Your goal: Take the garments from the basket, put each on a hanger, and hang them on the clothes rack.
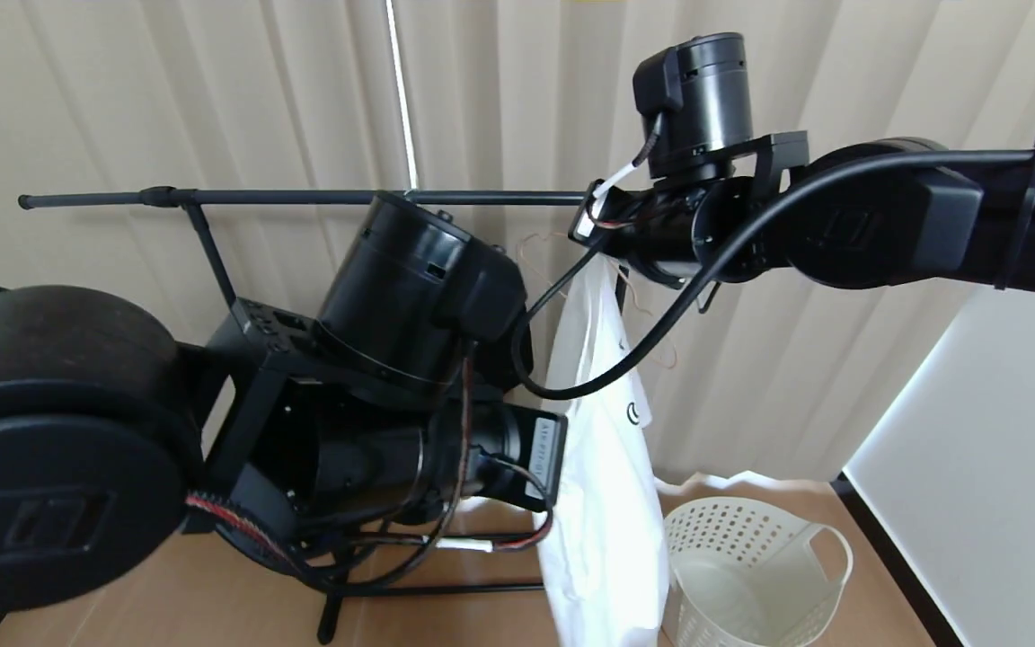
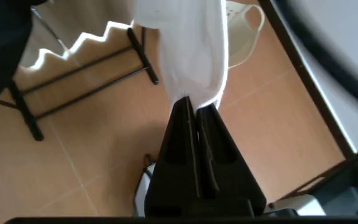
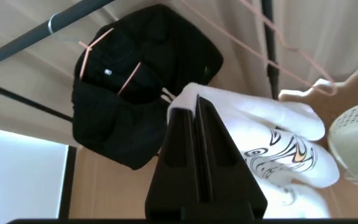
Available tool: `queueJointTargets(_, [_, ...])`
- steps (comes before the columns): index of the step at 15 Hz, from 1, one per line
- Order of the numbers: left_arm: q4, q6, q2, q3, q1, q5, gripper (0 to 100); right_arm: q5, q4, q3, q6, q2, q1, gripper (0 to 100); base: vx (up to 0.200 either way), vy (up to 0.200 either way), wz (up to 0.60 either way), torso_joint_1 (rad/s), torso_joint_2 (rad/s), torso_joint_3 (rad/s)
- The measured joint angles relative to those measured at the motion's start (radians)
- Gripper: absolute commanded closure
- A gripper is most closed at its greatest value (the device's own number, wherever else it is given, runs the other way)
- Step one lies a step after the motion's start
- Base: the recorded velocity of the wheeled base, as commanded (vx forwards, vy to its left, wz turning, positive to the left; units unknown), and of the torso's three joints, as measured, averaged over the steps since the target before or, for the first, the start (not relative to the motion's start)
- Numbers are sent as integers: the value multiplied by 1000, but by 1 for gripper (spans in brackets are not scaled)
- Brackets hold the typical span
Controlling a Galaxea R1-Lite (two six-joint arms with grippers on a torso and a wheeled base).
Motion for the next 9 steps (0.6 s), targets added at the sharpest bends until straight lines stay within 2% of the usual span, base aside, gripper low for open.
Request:
queueJointTargets(2, [-150, -34, 29, 3, -67, 5, 100, 1, 0, -12, 18, 22, 22, 100, 0, 0, 0, 0, 0, 0])
queueJointTargets(4, [-231, -41, 64, 3, -105, 10, 100, 0, 1, -12, 19, 32, 36, 100, 0, 0, 0, 0, 0, 0])
queueJointTargets(9, [-230, -38, 81, 31, -102, 58, 100, -4, 7, -10, 14, 34, 24, 100, 0, 0, 0, 0, 0, 0])
